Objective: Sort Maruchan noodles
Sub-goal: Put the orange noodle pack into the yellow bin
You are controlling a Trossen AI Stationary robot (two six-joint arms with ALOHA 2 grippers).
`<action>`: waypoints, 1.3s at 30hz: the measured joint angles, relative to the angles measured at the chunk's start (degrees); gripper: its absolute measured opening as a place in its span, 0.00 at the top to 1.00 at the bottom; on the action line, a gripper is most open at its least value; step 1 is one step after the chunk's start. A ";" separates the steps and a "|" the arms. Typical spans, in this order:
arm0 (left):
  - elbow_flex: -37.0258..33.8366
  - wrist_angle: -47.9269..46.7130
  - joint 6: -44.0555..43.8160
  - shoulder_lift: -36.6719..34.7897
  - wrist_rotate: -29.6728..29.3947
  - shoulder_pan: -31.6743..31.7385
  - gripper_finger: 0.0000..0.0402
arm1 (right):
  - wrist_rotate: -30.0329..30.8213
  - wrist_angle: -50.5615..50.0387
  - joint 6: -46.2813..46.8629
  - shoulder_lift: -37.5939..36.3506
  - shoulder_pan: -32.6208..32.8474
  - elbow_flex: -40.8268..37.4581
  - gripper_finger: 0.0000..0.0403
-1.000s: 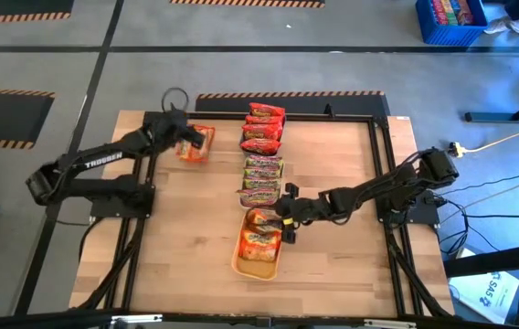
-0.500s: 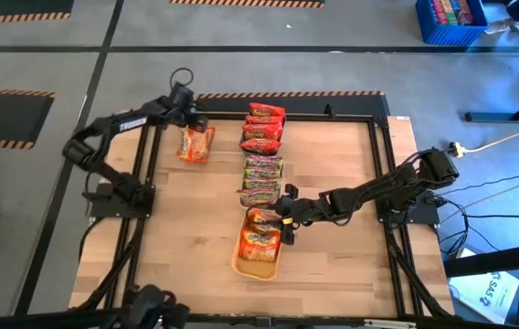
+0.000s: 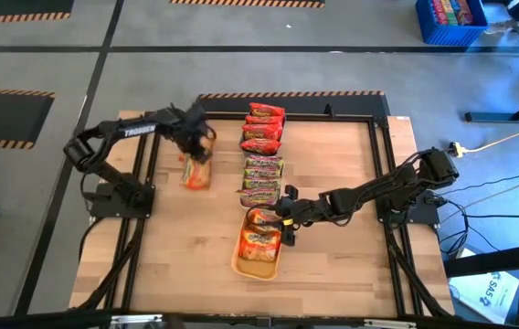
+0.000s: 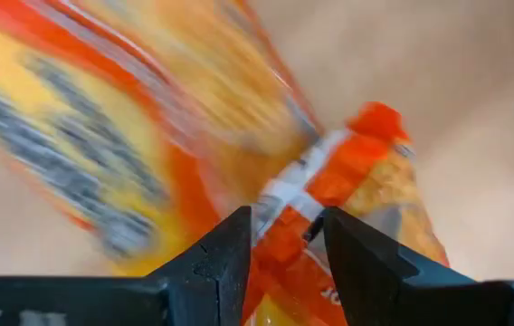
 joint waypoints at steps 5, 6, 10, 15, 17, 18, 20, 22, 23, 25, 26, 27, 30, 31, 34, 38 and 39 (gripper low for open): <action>-5.30 -0.48 -4.26 -0.91 -0.52 -12.68 0.66 | -0.19 -0.02 0.00 0.00 -0.02 0.00 0.51; -6.55 -0.11 -5.50 -0.91 -0.83 -15.40 0.66 | -0.86 -0.02 -0.01 0.00 -0.02 0.01 0.51; -9.46 1.01 -12.04 -2.13 -1.89 -26.20 0.66 | -4.55 0.05 -0.03 0.00 -0.02 0.02 0.51; -9.84 8.19 -20.58 -4.93 -2.42 -40.29 0.66 | -8.19 -0.31 0.07 0.04 -0.02 0.56 0.51; -9.84 10.62 -23.09 -5.74 -2.54 -45.62 0.66 | -10.14 -1.25 0.26 0.04 0.01 1.31 0.51; -9.84 11.58 -24.15 -6.15 -3.13 -48.03 0.66 | -11.24 -2.25 0.26 0.04 0.26 1.86 0.51; -9.61 12.32 -26.22 -7.13 -5.83 -52.61 0.66 | -11.91 -5.34 0.30 0.04 0.55 3.31 0.51; -8.54 12.03 -28.66 -9.04 -9.43 -57.18 0.66 | -11.63 -9.08 0.38 0.04 1.11 5.34 0.51; -7.87 12.60 -29.61 -10.25 -11.67 -59.63 0.66 | -11.22 -10.56 0.39 0.04 1.47 6.37 0.51; -7.15 12.56 -31.46 -12.99 -16.53 -64.48 0.66 | -10.23 -12.37 0.41 0.04 2.16 8.19 0.51; -7.10 12.54 -32.70 -14.32 -19.00 -66.81 0.66 | -9.68 -12.63 0.27 0.04 2.29 9.05 0.51; -7.10 12.21 -34.12 -15.63 -21.41 -69.23 0.66 | -9.47 -12.63 0.03 0.04 2.71 10.01 0.51; -7.20 12.46 -38.91 -17.93 -28.61 -76.71 0.66 | -8.64 -11.82 -1.31 0.04 3.64 13.13 0.51; -7.58 12.88 -40.59 -18.15 -30.61 -79.35 0.66 | -8.02 -11.80 -1.52 0.18 4.03 14.15 0.51; -9.44 15.65 -45.39 -17.36 -34.93 -85.51 0.66 | -5.94 -11.80 -1.69 1.71 4.73 17.42 0.51; -12.82 19.51 -50.55 -14.57 -36.73 -90.68 0.66 | -6.29 -11.35 -2.37 7.16 4.76 23.82 0.51; -13.46 20.76 -50.94 -13.62 -37.01 -91.82 0.66 | -6.56 -11.26 -2.90 9.23 4.66 25.99 0.51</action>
